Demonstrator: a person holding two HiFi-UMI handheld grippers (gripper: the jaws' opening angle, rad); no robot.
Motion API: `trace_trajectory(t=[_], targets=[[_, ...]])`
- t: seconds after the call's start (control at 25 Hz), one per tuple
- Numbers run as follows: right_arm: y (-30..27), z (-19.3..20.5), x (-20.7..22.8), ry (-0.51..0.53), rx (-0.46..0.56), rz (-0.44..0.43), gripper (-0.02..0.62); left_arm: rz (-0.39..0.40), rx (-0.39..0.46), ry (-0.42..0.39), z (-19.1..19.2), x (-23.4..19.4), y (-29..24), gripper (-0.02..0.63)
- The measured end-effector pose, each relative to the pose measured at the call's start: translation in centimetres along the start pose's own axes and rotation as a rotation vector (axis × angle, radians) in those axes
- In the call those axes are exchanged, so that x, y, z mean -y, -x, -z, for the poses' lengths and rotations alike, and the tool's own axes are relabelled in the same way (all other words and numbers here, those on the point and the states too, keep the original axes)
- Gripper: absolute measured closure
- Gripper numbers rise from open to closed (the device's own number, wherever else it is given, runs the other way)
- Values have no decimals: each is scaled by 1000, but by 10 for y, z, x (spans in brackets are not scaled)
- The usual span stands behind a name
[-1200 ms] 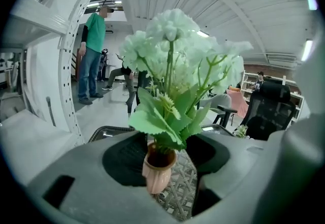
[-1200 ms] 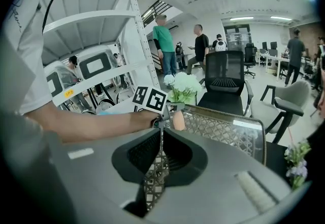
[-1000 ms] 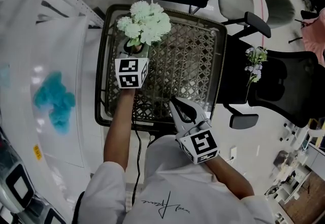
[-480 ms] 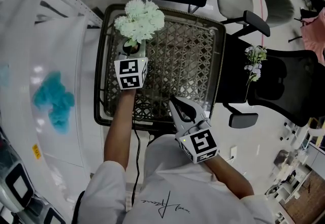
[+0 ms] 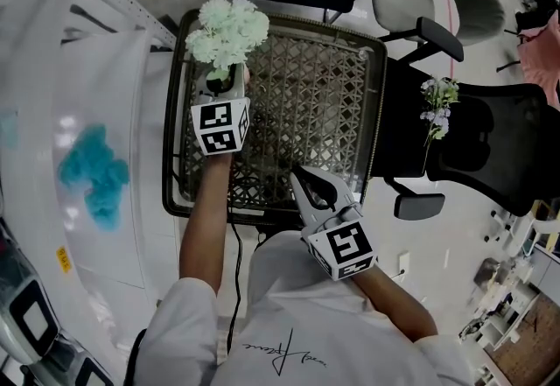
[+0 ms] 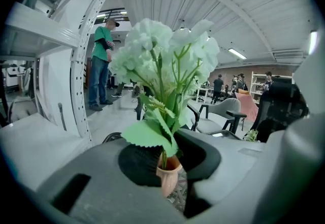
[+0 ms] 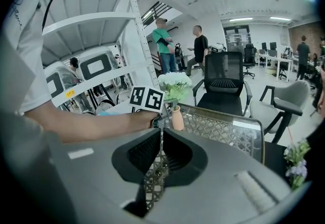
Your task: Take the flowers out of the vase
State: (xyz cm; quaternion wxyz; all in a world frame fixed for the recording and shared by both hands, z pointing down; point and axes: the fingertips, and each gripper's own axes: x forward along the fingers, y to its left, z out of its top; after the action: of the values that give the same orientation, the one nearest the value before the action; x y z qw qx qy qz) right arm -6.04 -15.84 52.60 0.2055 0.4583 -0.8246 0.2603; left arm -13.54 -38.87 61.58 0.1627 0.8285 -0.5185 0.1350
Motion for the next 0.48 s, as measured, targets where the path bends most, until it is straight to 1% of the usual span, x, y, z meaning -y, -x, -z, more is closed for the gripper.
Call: trace_trajectory(t=[0.28,0.48], targets=[[3,-1,-4,1,8,-6,572,-11,8,8,-5,-6,7,543],[5,-1,-6,2,17,-14,572,-11,14,-16,-9,-2,10,546]])
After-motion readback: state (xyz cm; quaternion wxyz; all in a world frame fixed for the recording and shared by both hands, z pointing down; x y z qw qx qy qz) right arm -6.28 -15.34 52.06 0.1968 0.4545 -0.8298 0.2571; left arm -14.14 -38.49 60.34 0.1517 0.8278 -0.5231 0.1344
